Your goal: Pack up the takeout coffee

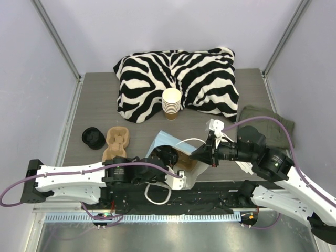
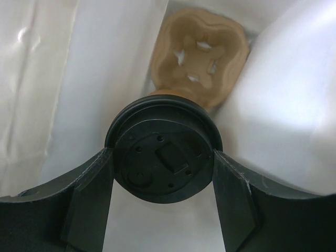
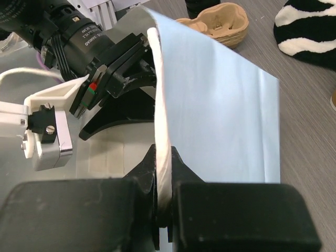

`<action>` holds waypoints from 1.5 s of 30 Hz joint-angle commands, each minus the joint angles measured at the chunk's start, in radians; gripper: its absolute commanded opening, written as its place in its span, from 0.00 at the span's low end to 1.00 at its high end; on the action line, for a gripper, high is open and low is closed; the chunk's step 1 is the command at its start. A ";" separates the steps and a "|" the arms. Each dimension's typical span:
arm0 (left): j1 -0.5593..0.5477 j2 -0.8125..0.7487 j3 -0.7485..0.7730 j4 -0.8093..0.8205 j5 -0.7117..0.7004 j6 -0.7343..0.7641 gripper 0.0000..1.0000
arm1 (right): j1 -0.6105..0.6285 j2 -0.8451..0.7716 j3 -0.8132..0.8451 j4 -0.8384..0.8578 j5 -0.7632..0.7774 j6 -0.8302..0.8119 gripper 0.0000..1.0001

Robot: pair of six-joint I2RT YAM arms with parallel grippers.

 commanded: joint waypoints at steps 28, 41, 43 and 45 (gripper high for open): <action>0.037 0.166 0.019 0.171 0.190 0.126 0.09 | 0.003 -0.008 -0.024 0.112 -0.042 0.017 0.01; 0.089 0.315 0.125 0.041 0.224 0.118 0.10 | 0.003 0.016 -0.025 0.118 -0.038 0.034 0.01; 0.102 0.333 0.147 0.007 0.247 0.115 0.10 | 0.003 0.024 -0.019 0.117 -0.025 0.038 0.01; 0.120 0.358 0.165 -0.017 0.264 0.115 0.10 | 0.003 0.042 -0.005 0.112 -0.021 0.046 0.01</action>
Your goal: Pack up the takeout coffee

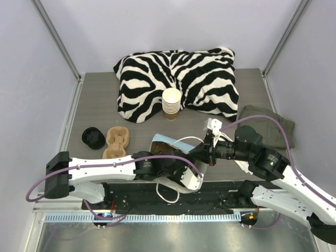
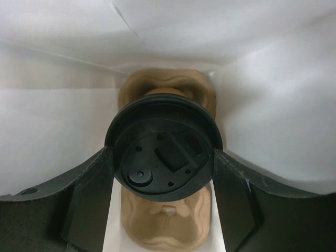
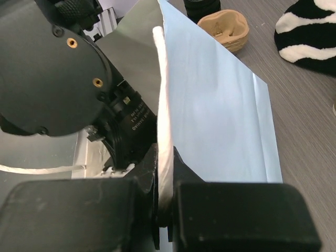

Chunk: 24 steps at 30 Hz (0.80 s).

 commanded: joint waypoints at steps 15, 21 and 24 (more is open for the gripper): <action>0.195 0.204 0.173 -0.231 0.255 0.024 0.11 | -0.008 0.183 0.162 -0.100 0.042 0.016 0.01; 0.201 0.253 0.170 -0.245 0.275 0.036 0.12 | -0.081 0.281 0.245 -0.193 0.007 0.003 0.01; 0.213 0.276 0.173 -0.245 0.301 0.054 0.13 | -0.169 0.327 0.271 -0.224 -0.090 -0.015 0.01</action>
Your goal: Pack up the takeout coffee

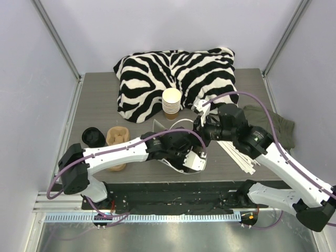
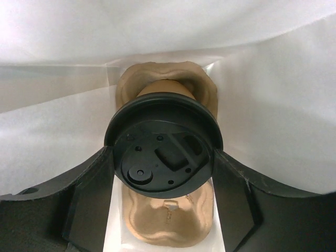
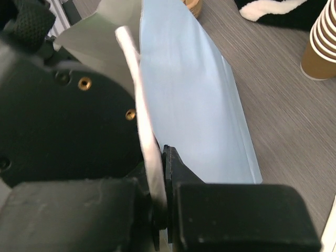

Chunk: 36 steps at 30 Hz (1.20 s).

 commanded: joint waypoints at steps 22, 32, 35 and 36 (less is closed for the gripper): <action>0.120 0.254 0.049 -0.148 0.167 0.128 0.18 | -0.148 0.172 0.157 -0.197 -0.162 -0.135 0.28; 0.148 0.295 0.084 -0.183 0.188 0.154 0.20 | -0.150 0.205 0.193 -0.246 -0.136 -0.178 0.27; 0.148 0.291 0.081 -0.179 0.190 0.155 0.21 | -0.151 0.232 0.209 -0.249 -0.119 -0.179 0.17; 0.149 0.285 0.080 -0.176 0.188 0.155 0.22 | -0.150 0.235 0.212 -0.251 -0.115 -0.182 0.13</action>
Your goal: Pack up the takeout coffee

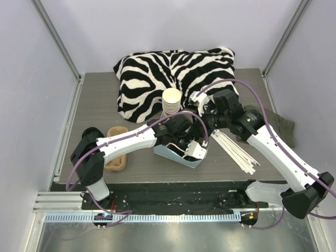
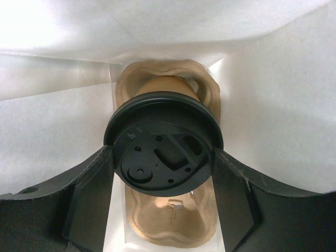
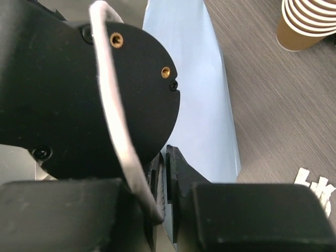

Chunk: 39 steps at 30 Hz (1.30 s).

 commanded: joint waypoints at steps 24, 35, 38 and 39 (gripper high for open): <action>0.007 -0.024 -0.055 -0.021 -0.079 -0.046 0.67 | 0.018 0.074 0.074 -0.035 -0.019 -0.075 0.01; 0.006 -0.062 -0.067 -0.014 -0.079 -0.040 0.83 | 0.018 0.044 0.066 0.024 0.079 -0.046 0.01; 0.006 -0.067 -0.066 -0.003 -0.096 -0.045 0.84 | 0.018 0.037 0.060 0.036 0.096 -0.045 0.01; 0.006 -0.069 -0.066 0.006 -0.099 -0.046 0.84 | 0.018 0.038 0.058 0.034 0.095 -0.048 0.01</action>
